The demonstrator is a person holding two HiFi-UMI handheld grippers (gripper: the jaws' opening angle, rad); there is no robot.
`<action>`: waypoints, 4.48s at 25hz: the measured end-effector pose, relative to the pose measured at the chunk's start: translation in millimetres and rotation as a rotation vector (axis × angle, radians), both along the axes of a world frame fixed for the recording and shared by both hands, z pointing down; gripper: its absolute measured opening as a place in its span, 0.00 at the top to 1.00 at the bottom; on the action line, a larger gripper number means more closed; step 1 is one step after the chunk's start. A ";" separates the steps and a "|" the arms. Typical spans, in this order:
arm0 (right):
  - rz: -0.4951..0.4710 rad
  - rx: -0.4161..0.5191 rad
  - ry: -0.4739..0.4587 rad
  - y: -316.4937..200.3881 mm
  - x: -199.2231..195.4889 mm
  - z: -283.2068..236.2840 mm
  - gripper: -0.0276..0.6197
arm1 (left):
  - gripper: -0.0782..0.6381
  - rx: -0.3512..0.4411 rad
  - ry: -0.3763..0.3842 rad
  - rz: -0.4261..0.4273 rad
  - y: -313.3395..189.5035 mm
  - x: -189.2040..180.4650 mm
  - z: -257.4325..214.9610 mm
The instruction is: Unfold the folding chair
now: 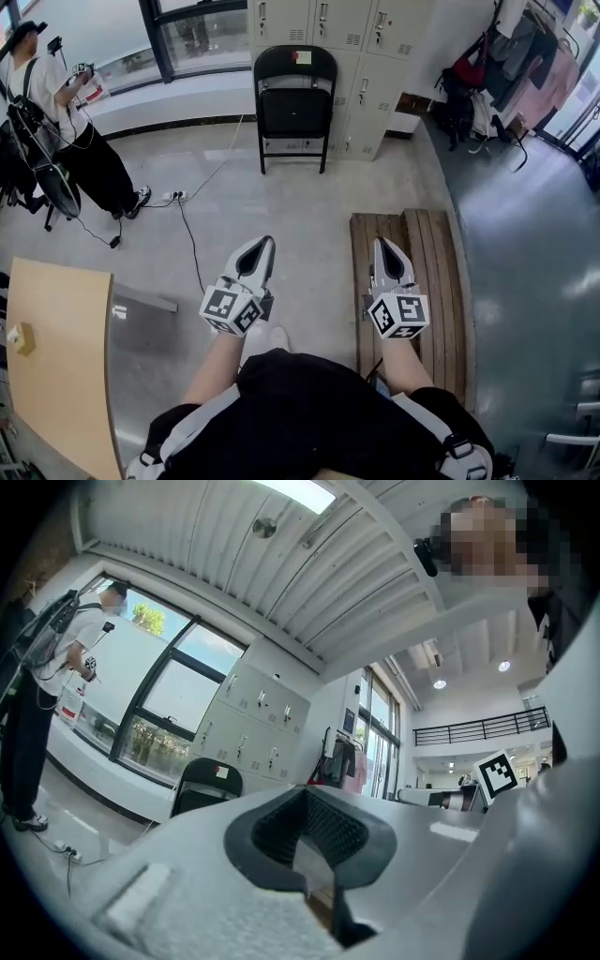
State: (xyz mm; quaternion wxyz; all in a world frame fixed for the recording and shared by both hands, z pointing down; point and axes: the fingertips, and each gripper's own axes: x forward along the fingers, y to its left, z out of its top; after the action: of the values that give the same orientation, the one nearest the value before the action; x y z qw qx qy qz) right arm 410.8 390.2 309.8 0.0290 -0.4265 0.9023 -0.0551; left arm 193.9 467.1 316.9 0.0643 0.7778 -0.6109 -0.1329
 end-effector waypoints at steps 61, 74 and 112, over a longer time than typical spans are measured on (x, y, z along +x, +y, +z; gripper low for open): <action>-0.183 -0.007 0.010 -493.2 -264.3 11.6 0.95 | 0.89 -0.015 -0.080 -0.132 -467.2 -252.8 2.5; -0.113 -0.013 0.027 -585.1 -329.5 4.5 0.95 | 0.89 -0.014 -0.080 -0.055 -574.3 -326.6 -0.2; -0.277 -0.262 0.235 -753.7 -502.2 151.9 0.95 | 0.80 -0.242 -0.155 0.044 -794.7 -463.0 120.6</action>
State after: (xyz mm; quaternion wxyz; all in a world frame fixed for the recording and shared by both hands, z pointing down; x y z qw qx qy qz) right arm -91.4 -363.6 461.7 -0.1398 -0.3021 0.9346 -0.1253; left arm -269.1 -327.6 437.5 0.1129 0.7856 -0.6083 0.0036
